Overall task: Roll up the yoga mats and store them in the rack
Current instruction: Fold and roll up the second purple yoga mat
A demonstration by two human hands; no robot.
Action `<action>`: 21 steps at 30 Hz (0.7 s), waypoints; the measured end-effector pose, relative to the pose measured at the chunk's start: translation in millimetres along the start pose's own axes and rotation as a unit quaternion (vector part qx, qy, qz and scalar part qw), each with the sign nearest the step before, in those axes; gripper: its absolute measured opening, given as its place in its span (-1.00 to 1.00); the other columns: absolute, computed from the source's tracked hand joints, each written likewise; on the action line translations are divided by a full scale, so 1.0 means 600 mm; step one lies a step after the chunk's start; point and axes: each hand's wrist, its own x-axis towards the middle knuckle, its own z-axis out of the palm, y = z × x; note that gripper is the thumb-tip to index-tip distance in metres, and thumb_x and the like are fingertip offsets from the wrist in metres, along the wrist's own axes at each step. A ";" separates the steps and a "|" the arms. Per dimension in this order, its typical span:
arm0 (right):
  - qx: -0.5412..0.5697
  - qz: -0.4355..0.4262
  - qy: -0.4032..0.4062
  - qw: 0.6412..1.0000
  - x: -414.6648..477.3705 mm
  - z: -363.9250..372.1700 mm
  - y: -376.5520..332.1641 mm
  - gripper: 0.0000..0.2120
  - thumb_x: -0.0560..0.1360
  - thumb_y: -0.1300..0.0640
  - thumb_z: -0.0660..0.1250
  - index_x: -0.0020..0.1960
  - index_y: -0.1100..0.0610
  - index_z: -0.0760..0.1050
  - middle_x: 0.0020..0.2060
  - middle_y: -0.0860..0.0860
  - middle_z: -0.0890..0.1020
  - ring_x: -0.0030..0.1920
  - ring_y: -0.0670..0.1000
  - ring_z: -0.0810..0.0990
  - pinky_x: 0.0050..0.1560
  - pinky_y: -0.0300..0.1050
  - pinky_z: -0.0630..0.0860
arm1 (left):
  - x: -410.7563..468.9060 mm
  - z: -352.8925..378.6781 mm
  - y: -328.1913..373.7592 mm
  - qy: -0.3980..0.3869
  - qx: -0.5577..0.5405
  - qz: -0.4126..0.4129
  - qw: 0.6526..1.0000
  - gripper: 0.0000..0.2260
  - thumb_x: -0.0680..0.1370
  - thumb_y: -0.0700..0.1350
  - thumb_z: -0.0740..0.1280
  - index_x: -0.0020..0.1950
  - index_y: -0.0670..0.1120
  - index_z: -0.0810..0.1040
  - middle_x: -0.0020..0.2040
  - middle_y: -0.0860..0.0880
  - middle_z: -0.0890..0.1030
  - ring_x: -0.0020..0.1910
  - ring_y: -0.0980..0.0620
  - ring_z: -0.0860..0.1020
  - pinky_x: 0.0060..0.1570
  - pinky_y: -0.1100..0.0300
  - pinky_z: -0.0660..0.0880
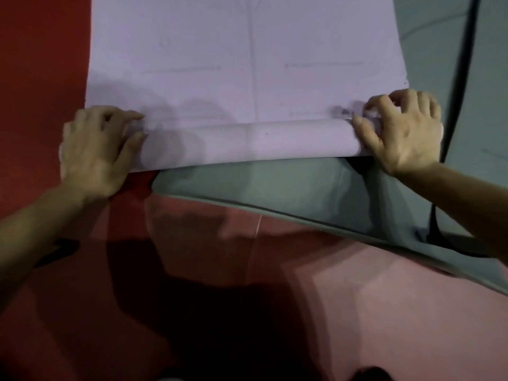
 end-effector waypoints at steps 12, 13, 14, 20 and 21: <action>0.053 -0.057 -0.059 0.995 -0.055 0.001 0.017 -0.20 0.47 -0.48 0.21 0.49 0.06 0.43 0.38 0.10 0.53 0.41 0.22 0.45 0.52 0.31 0.11 | -0.075 0.022 0.018 0.096 -0.012 0.046 0.994 -0.56 0.65 0.06 0.32 0.41 -0.21 0.53 0.34 -0.22 0.58 0.35 -0.25 0.53 0.42 -0.14 0.34; 0.050 -0.057 -0.067 0.995 -0.051 0.002 0.016 -0.16 0.45 -0.50 0.21 0.50 0.06 0.41 0.37 0.10 0.52 0.41 0.22 0.45 0.51 0.31 0.12 | -0.073 0.023 0.014 0.082 -0.011 0.047 0.995 -0.49 0.63 0.12 0.34 0.45 -0.20 0.50 0.38 -0.20 0.56 0.40 -0.23 0.49 0.46 -0.15 0.29; 0.049 -0.053 -0.072 0.995 -0.043 0.002 0.013 -0.15 0.43 -0.52 0.21 0.49 0.05 0.40 0.35 0.11 0.54 0.38 0.23 0.46 0.50 0.31 0.16 | -0.068 0.024 0.010 0.071 -0.006 0.046 0.996 -0.43 0.61 0.18 0.34 0.47 -0.18 0.48 0.40 -0.18 0.55 0.41 -0.22 0.48 0.47 -0.14 0.27; 0.029 -0.055 -0.107 0.992 0.003 -0.023 0.009 -0.19 0.40 -0.59 0.09 0.34 -0.01 0.47 0.13 0.13 0.65 0.17 0.28 0.59 0.25 0.21 0.42 | -0.018 0.011 -0.005 -0.011 0.029 0.016 0.999 -0.23 0.49 0.48 0.19 0.46 -0.07 0.48 0.29 -0.11 0.62 0.23 -0.21 0.56 0.25 -0.13 0.42; 0.027 -0.059 -0.107 0.992 0.008 -0.025 0.009 -0.19 0.41 -0.60 0.07 0.32 0.00 0.48 0.10 0.13 0.66 0.14 0.28 0.60 0.22 0.20 0.44 | -0.015 0.008 -0.005 -0.017 0.038 0.011 0.999 -0.23 0.49 0.49 0.17 0.44 -0.06 0.50 0.27 -0.11 0.63 0.20 -0.22 0.58 0.21 -0.13 0.44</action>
